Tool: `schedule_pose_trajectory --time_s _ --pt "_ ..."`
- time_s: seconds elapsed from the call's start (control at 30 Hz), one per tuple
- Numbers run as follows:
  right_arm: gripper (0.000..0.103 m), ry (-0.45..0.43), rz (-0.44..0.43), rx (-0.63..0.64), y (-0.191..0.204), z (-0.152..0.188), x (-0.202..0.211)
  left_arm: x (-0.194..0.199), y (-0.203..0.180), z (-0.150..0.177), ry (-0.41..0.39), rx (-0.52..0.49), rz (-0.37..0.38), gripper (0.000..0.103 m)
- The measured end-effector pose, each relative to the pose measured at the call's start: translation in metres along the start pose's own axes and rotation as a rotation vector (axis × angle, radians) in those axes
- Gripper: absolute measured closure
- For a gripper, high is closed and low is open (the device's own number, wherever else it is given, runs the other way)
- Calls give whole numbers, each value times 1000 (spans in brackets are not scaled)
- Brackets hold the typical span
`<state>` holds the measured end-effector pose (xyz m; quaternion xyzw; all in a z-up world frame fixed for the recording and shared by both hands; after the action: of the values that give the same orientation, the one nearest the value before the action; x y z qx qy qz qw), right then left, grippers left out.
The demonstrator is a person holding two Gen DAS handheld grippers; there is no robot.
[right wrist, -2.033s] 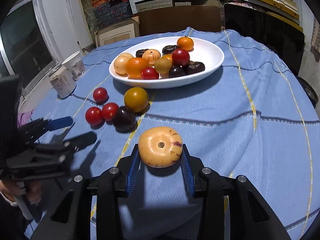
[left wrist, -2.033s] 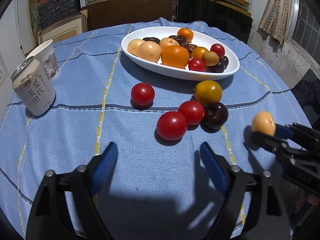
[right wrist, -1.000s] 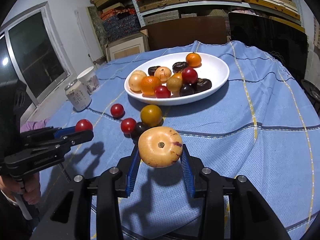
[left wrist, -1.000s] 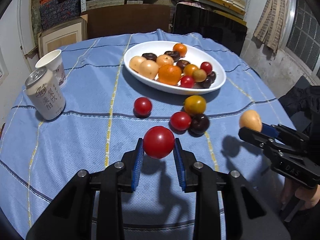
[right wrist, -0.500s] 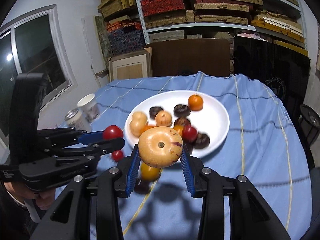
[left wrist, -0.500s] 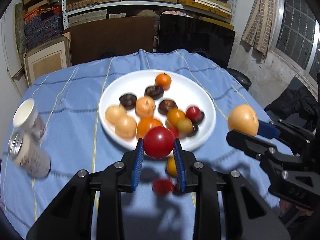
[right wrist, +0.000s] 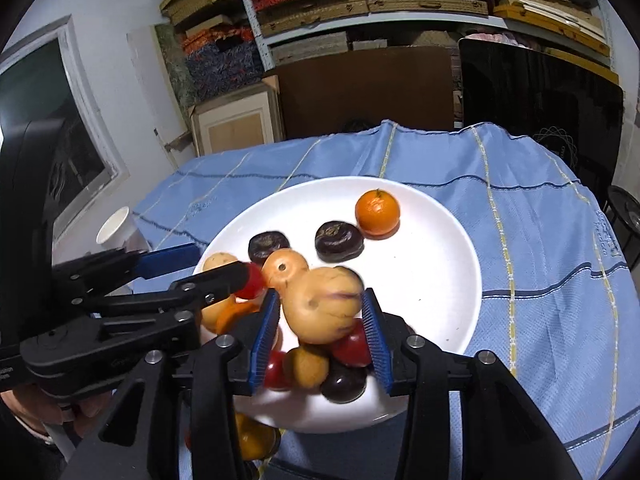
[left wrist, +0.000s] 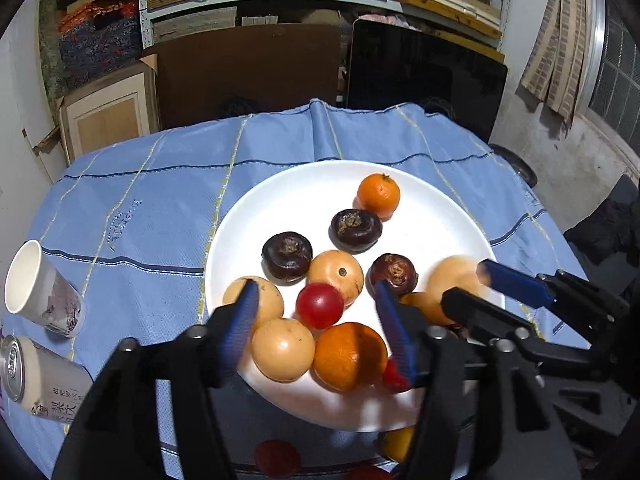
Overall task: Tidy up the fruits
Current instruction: 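Carry the apple and tomato onto the white plate and open both grippers, then grasp a dark plum with the right gripper while the left grasps a red tomato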
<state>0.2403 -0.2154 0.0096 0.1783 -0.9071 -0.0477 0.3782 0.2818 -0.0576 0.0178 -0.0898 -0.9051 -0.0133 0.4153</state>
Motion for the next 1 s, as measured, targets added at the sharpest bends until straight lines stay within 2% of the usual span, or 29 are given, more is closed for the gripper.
schedule_pose_trajectory --time_s 0.1,0.27,0.4,0.53,0.77,1.0 --pt "51 -20 2 -1 0 1 12 10 2 2 -16 11 7 40" --pt "49 -27 -20 -15 1 20 40 34 4 18 -30 0 -3 33" --pt "44 -32 -33 -41 1 49 67 58 12 46 -33 15 -11 31" --pt "43 -22 -39 -57 5 78 85 79 18 81 -36 23 -29 31" --pt "43 19 -33 -32 21 121 96 97 21 140 18 45 -21 31" --pt "43 48 -15 -6 33 141 95 95 19 162 39 60 -22 31"
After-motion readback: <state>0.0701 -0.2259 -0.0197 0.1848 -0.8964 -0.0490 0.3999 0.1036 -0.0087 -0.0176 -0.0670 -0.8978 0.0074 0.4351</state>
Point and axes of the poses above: each gripper's, at about its wrist camera, not at the fingertips, and x roughly against the way its jaws point, y to its left, z to its underside, the point moved 2 cm from there along -x, roughly the way its jaws point
